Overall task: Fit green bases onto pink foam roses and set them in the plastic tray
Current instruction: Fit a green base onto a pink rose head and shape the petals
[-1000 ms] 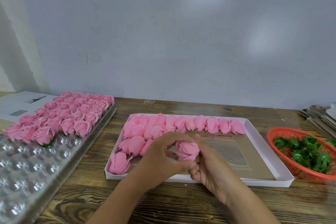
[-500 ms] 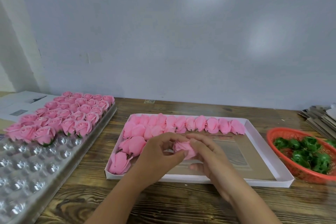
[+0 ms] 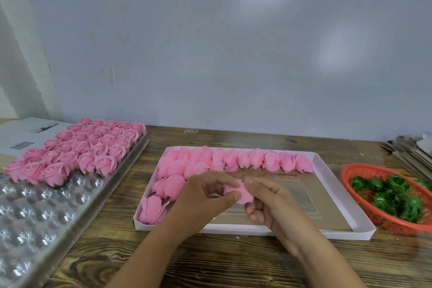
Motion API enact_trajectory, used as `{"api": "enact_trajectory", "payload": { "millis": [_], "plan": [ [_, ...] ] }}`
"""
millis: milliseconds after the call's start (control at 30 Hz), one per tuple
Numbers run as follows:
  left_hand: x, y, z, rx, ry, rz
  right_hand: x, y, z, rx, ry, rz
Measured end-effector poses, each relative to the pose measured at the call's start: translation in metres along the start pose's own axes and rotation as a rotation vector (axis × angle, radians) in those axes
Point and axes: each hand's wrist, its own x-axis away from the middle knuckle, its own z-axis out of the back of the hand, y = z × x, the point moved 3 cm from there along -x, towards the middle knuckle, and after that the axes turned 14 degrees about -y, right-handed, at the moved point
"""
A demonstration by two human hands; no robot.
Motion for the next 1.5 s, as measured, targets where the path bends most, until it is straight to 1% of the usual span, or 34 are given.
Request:
{"api": "enact_trajectory", "payload": {
  "millis": [100, 200, 300, 467, 600, 733, 933, 1067, 1167, 1233, 1367, 1433, 1500],
  "plan": [
    [-0.001, -0.002, 0.000, 0.027, 0.024, 0.056, 0.000, 0.000, -0.002, 0.079, 0.009, 0.004],
    [-0.001, -0.003, 0.001, 0.075, 0.055, 0.094, 0.000, 0.000, -0.003, 0.148, 0.002, 0.051],
    [0.000, -0.004, 0.002, 0.077, 0.034, 0.100, 0.000, 0.000, -0.004, 0.100, 0.003, 0.079],
    [0.001, -0.004, 0.002, 0.060, 0.005, 0.079, 0.000, 0.000, 0.000, -0.008, -0.039, 0.038],
    [0.001, 0.000, 0.001, 0.040, 0.005, 0.052, -0.001, 0.002, 0.001, -0.050, -0.013, 0.020],
    [0.001, -0.001, 0.001, 0.023, 0.009, 0.048, -0.001, 0.002, 0.001, -0.014, 0.004, 0.007],
    [0.002, 0.001, 0.000, -0.008, -0.030, 0.049, 0.001, 0.000, 0.000, 0.068, 0.043, -0.004],
    [0.003, 0.000, 0.000, -0.001, -0.018, 0.051, 0.002, -0.002, -0.002, 0.069, 0.053, -0.006],
    [0.002, 0.000, 0.001, 0.010, 0.001, 0.062, 0.003, -0.005, -0.005, 0.153, 0.077, -0.045],
    [0.002, -0.001, 0.002, 0.022, 0.026, 0.070, 0.004, -0.009, 0.000, 0.260, 0.149, -0.061],
    [0.002, -0.003, 0.007, 0.039, 0.046, 0.085, 0.019, -0.041, 0.038, 0.483, 0.469, 0.066],
    [0.002, -0.003, 0.008, 0.037, 0.045, 0.088, 0.035, -0.061, 0.071, 0.698, 0.643, 0.079],
    [0.002, -0.002, 0.007, 0.043, 0.043, 0.087, 0.053, -0.078, 0.111, 1.005, 0.796, -0.046]
  ]
}}
